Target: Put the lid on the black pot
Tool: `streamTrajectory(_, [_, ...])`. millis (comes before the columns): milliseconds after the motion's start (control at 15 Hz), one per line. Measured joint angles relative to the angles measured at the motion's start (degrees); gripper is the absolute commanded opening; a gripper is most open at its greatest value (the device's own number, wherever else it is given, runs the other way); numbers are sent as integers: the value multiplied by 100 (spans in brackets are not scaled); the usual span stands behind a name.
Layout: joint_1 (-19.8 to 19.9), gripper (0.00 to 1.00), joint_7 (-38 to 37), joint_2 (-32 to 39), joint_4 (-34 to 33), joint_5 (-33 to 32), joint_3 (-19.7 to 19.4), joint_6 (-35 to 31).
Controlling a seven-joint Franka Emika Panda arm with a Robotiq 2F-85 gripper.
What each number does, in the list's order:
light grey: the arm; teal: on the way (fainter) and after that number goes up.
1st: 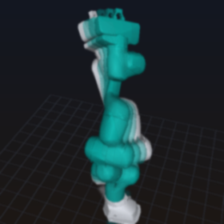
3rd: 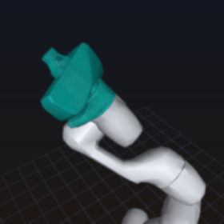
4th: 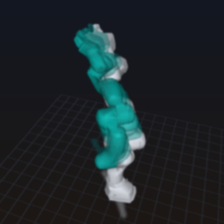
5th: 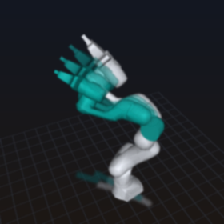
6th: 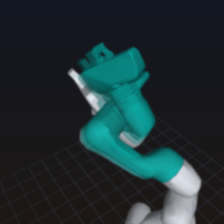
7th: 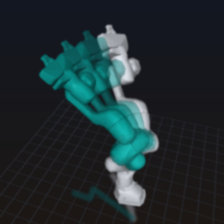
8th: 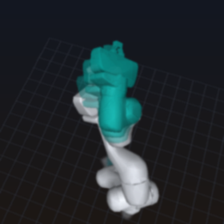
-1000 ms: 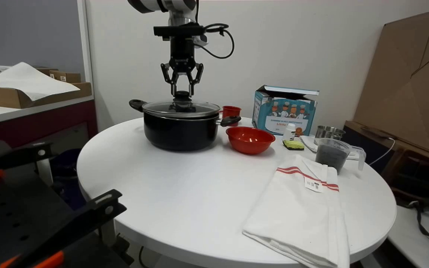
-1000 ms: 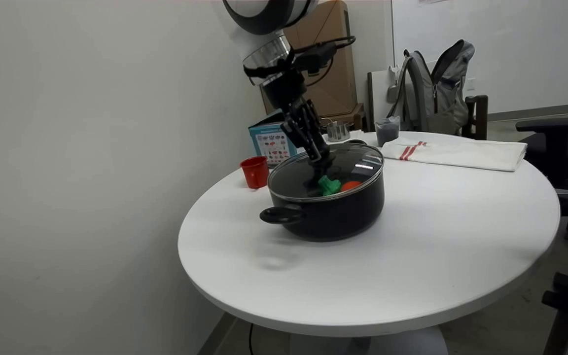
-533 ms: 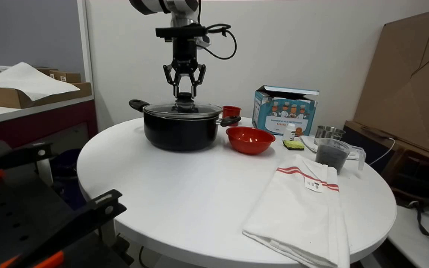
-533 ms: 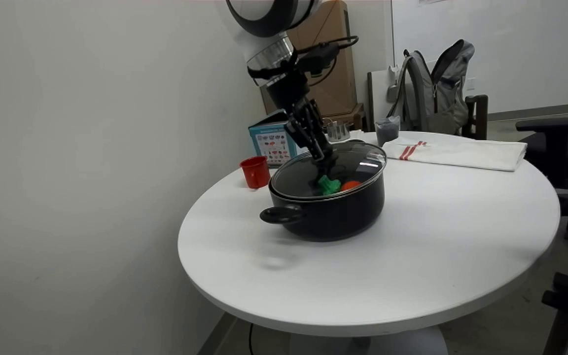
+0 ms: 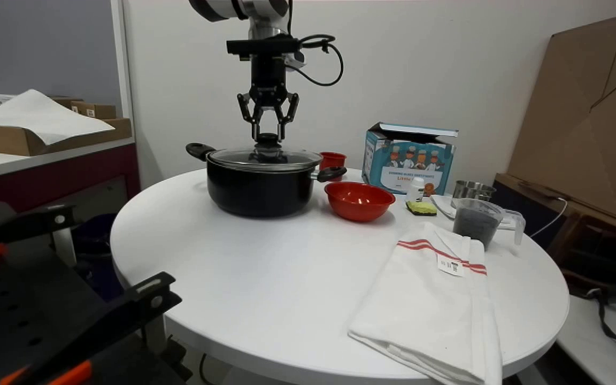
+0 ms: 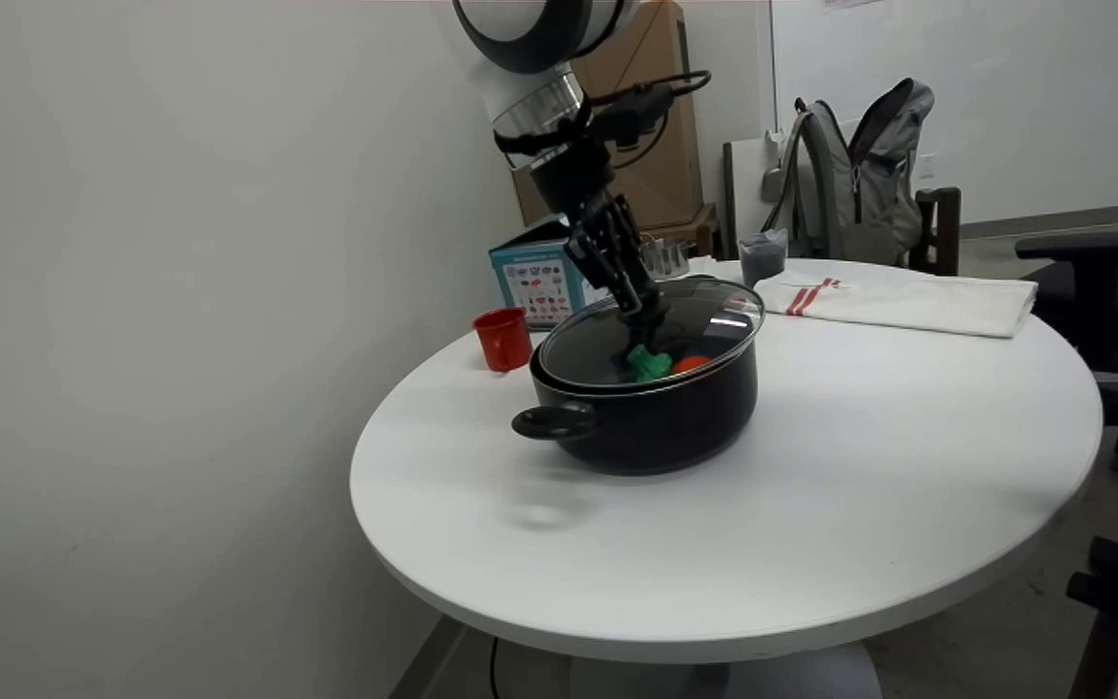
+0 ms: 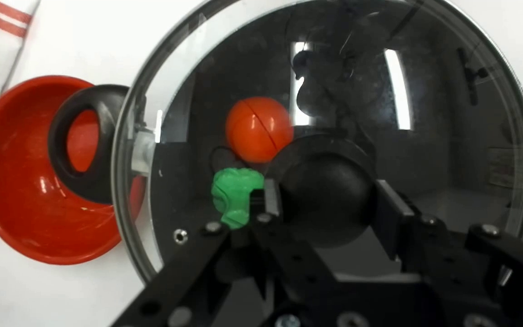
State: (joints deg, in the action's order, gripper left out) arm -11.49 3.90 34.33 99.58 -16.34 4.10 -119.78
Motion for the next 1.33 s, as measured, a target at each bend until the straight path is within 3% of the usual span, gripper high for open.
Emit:
streamTrajectory(800, [-126,25,0,4,4,-7,29,-19])
streamTrajectory(1333, [7,25,104,-24,97,113,105,-211])
